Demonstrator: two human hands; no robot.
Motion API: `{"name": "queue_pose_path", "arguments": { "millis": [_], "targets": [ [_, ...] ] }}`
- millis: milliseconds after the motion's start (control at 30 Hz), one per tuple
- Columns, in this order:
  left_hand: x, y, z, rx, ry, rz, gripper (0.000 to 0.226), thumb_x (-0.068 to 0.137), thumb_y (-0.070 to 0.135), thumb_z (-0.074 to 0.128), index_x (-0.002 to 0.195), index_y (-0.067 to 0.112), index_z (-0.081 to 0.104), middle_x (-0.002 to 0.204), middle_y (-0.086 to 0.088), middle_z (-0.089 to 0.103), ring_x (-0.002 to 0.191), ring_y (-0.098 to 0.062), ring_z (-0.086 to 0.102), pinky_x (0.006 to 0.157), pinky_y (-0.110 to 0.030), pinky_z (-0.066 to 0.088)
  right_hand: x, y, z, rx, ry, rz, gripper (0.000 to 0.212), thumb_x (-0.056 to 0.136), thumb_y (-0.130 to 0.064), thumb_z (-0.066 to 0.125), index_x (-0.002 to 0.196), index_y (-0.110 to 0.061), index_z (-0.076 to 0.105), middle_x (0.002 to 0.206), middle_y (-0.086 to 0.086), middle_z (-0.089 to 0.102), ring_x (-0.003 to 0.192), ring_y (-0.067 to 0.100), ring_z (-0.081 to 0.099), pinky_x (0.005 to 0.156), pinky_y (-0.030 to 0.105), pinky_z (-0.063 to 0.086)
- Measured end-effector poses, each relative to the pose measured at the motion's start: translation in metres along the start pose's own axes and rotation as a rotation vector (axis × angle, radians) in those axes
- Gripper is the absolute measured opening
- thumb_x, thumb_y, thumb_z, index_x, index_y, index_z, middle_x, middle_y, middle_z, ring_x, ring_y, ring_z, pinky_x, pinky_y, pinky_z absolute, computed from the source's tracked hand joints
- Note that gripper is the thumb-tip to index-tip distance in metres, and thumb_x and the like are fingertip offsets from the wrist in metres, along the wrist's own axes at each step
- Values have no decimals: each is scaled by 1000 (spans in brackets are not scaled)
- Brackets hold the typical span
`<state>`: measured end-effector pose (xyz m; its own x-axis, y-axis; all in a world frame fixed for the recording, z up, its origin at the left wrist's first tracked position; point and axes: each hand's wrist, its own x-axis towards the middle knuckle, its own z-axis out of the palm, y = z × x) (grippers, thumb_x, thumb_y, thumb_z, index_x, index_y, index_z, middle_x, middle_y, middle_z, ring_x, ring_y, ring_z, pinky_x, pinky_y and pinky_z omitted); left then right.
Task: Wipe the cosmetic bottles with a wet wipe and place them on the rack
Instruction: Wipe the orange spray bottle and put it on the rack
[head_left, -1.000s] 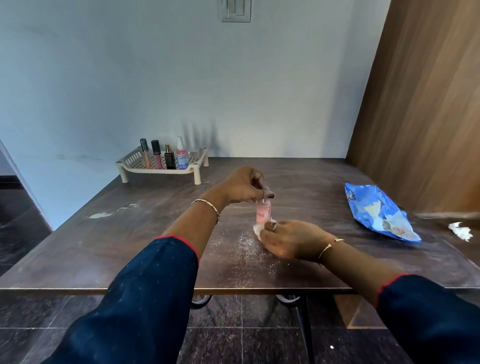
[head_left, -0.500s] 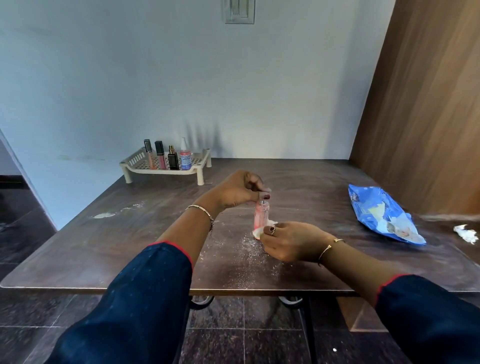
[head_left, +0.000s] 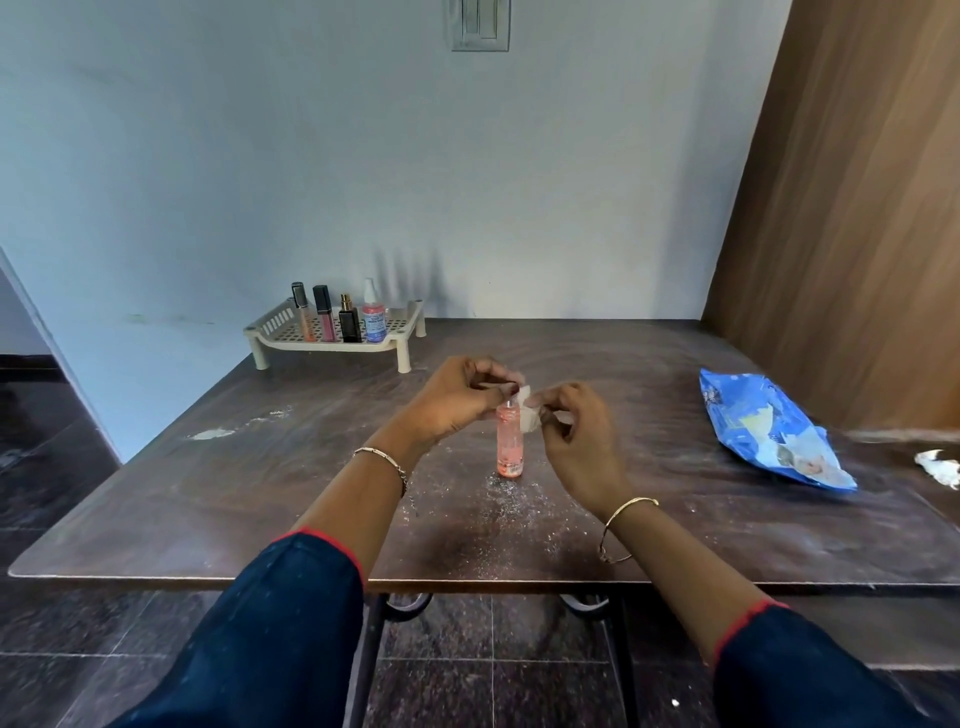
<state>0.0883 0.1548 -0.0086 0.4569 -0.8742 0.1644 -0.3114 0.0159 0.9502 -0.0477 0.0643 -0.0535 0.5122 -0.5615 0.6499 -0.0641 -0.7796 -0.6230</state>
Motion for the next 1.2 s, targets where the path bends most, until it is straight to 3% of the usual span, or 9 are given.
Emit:
{"name": "queue_pose_path", "arguments": {
  "millis": [200,333,433,600,667,800,900,1033,1200],
  "targets": [
    [-1,-1,0,-7,85,23,21,81,4,69,102,-2,69,92,-7,70,84,-14,67,75,-25,59,0,-7,3,-316,-127,-368,25,80,4,61,100,-7,69,103,8,64,86,26,61,71,36,54],
    [3,0,1,-10,118,27,22,80,1,70,101,-6,69,96,-13,70,84,-15,66,73,-26,59,-1,-3,-3,-536,-250,-561,32,75,2,70,104,-11,67,99,5,61,73,22,58,51,31,52],
    [7,1,0,-35,106,-8,19,79,0,71,97,-6,68,97,-14,70,82,-15,67,69,-28,60,-10,5,-6,-647,-359,-747,18,80,-9,64,98,-11,65,95,4,59,67,18,57,41,28,47],
    [10,3,-2,-47,82,-52,19,78,0,72,94,-8,65,104,-14,70,94,-22,67,79,-41,59,-16,17,-4,-944,-621,-1004,20,83,-16,57,99,-13,68,111,5,61,81,16,61,50,25,54],
    [10,4,-3,-35,81,-57,20,78,-1,72,95,-9,65,105,-14,70,93,-23,68,80,-42,59,-8,15,-6,-947,-601,-1068,17,82,-15,62,97,-12,69,108,5,63,79,15,61,49,24,53],
    [9,6,-4,35,82,-43,23,79,2,71,99,-9,67,98,-12,71,83,-17,68,75,-35,60,13,2,-12,-841,-376,-993,16,78,-11,69,93,-9,68,94,6,63,65,17,57,40,26,40],
    [7,6,-2,98,96,0,21,80,7,72,97,-5,70,90,-5,70,72,-6,63,64,-23,57,15,-1,-11,-747,-299,-855,27,76,-11,74,102,-10,66,87,6,58,64,20,55,38,27,35],
    [6,5,-2,78,87,12,22,80,5,72,98,-6,69,91,-7,69,77,-9,63,68,-25,58,7,3,-6,-602,-217,-699,31,81,-5,51,108,-9,66,89,9,59,69,26,56,41,30,41],
    [6,3,-5,70,99,-1,19,80,4,71,97,-6,69,97,-9,70,83,-14,65,78,-38,59,5,0,-2,-619,-289,-690,38,71,1,73,106,-9,64,89,8,57,67,24,55,40,29,41]
  ]
}}
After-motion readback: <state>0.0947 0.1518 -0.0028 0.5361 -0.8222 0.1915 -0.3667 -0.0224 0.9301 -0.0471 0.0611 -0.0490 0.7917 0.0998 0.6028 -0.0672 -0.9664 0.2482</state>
